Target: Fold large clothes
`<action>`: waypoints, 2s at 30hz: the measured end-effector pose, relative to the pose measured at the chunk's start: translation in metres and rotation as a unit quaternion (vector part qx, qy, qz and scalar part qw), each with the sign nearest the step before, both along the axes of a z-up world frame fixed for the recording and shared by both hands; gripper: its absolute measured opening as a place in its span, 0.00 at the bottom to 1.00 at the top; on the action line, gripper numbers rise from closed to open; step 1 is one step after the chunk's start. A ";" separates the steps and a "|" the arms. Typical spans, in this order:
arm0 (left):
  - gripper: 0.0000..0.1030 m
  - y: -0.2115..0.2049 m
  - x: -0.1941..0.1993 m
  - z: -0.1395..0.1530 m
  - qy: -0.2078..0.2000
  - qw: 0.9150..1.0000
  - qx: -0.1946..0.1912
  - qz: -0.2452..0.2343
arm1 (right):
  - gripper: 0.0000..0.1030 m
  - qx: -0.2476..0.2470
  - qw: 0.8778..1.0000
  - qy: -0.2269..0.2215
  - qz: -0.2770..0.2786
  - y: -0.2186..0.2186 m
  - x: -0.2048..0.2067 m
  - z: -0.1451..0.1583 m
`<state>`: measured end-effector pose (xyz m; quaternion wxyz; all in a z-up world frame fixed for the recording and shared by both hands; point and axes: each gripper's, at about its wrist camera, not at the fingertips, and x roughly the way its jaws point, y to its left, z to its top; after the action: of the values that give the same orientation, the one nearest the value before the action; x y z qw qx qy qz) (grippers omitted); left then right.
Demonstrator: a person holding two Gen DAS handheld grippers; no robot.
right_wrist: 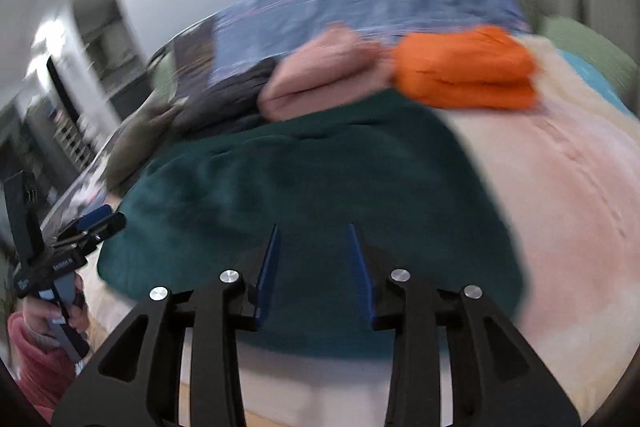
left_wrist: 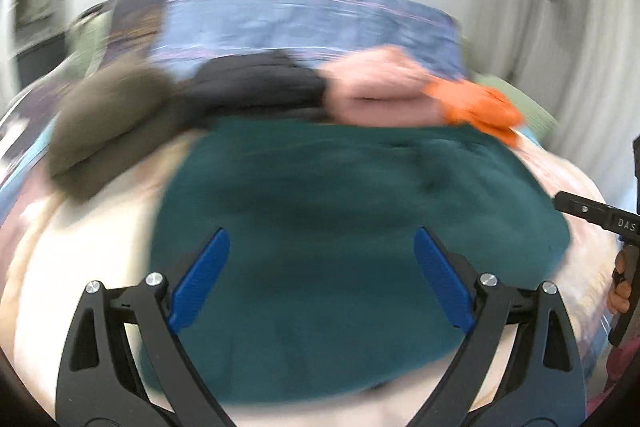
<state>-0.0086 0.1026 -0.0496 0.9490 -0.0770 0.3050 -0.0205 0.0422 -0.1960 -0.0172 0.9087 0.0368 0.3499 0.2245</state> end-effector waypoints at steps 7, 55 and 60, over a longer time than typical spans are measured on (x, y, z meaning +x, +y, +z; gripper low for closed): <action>0.44 0.100 -0.039 -0.047 0.053 0.990 -0.102 0.082 | 0.49 -0.101 0.994 -0.017 0.041 0.107 0.040 -0.021; 0.70 0.106 0.115 -0.067 0.088 0.991 -0.090 0.053 | 0.69 -0.136 0.990 0.040 0.009 0.158 0.126 -0.033; 0.71 0.100 0.108 -0.062 0.083 0.992 -0.075 0.058 | 0.72 -0.131 0.991 -0.003 0.014 0.167 0.114 -0.002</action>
<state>0.0997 0.2030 -0.1120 0.9115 -0.1670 0.3754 0.0186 0.1561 -0.0291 -0.0194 0.9035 -0.0886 0.3742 0.1896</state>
